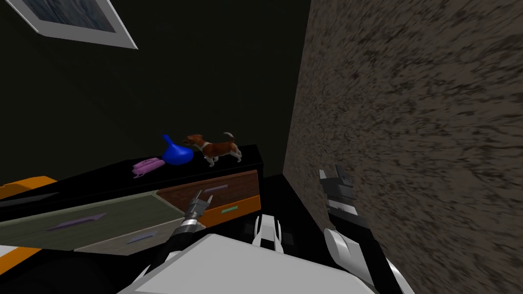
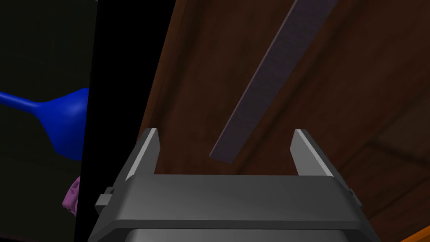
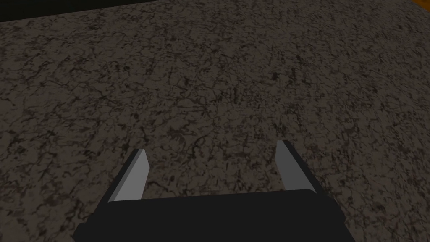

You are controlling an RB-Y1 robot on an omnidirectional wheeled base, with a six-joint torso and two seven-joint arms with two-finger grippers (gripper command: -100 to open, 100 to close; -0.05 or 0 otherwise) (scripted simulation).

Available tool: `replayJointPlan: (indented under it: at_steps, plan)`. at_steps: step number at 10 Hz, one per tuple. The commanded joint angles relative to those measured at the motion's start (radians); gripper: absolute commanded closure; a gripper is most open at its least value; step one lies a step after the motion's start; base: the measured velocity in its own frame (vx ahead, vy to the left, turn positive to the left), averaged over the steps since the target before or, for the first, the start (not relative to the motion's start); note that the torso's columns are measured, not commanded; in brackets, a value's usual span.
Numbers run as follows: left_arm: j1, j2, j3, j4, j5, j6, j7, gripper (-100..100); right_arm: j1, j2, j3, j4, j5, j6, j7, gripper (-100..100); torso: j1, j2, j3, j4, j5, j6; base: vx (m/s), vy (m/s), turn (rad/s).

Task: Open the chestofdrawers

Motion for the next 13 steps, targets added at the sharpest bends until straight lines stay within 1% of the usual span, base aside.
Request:
replayJointPlan:
  at_steps: [1,2,3,5,6,7,9,10,11,12,13]
  plan:
    - [0.001,0.001,0.001,-0.002,0.001,0.001,0.001,100,0.0,0.0,0.0,0.0,0.0,0.0,0.0,0,-0.001,0.001,0.0,0.0,0.0,0.0,0.013,0.0,0.001]
    - [0.021,0.005,-0.003,-0.017,0.001,-0.005,0.005,100,0.0,0.0,0.0,0.0,0.0,0.0,0.0,0,-0.003,0.001,0.0,0.0,-0.001,0.0,-0.119,-0.051,0.035]
    - [0.026,0.007,-0.004,-0.021,0.001,-0.006,0.007,100,-0.001,0.0,0.0,0.0,0.0,0.0,0.0,0,-0.007,0.006,0.003,0.001,-0.002,0.0,-0.173,-0.083,0.038]
    - [0.051,0.012,-0.009,-0.041,0.001,-0.013,0.012,100,-0.001,0.0,0.0,0.0,0.0,0.0,0.0,0,-0.006,0.0,0.0,0.0,-0.002,0.0,-0.177,-0.087,0.034]
    - [0.045,0.011,-0.007,-0.037,0.001,-0.009,0.01,100,-0.001,0.0,0.0,0.0,0.0,0.0,0.0,0,-0.005,-0.003,-0.002,-0.001,-0.001,0.0,-0.081,-0.044,0.013]
    - [0.026,0.006,-0.006,-0.017,-0.001,-0.003,0.005,-100,0.0,0.0,0.0,0.0,0.0,0.0,0.0,0,-0.001,-0.01,-0.006,-0.003,0.0,0.0,0.084,0.029,-0.035]
    - [0.007,0.002,-0.005,0.002,-0.003,0.003,0.0,-100,0.0,0.0,0.0,0.0,0.0,0.0,0.0,0,0.002,-0.015,-0.01,-0.005,0.001,0.0,0.152,0.082,-0.036]
    - [-0.006,0.0,-0.004,0.016,-0.004,0.008,-0.003,-100,0.0,0.0,0.0,0.0,0.0,0.0,0.0,0,-0.002,-0.009,-0.006,-0.003,0.0,0.0,0.167,0.083,-0.04]
    - [0.003,0.0,-0.004,0.006,-0.004,0.005,-0.001,-100,0.0,0.0,0.0,0.0,0.0,0.0,0.0,0,-0.004,-0.005,-0.003,-0.002,-0.001,0.0,0.084,0.044,-0.012]
    - [0.004,0.005,0.003,-0.002,0.003,0.018,0.003,-100,0.0,0.0,0.0,0.0,0.0,0.0,0.0,0,-0.007,0.002,0.001,0.0,-0.002,0.0,0.108,0.046,-0.024]
    - [0.002,0.002,0.0,0.001,0.0,0.013,-0.001,-100,0.0,0.0,0.0,0.0,0.0,0.0,0.0,0,-0.006,0.0,0.0,0.0,-0.002,0.0,0.067,0.029,-0.01]
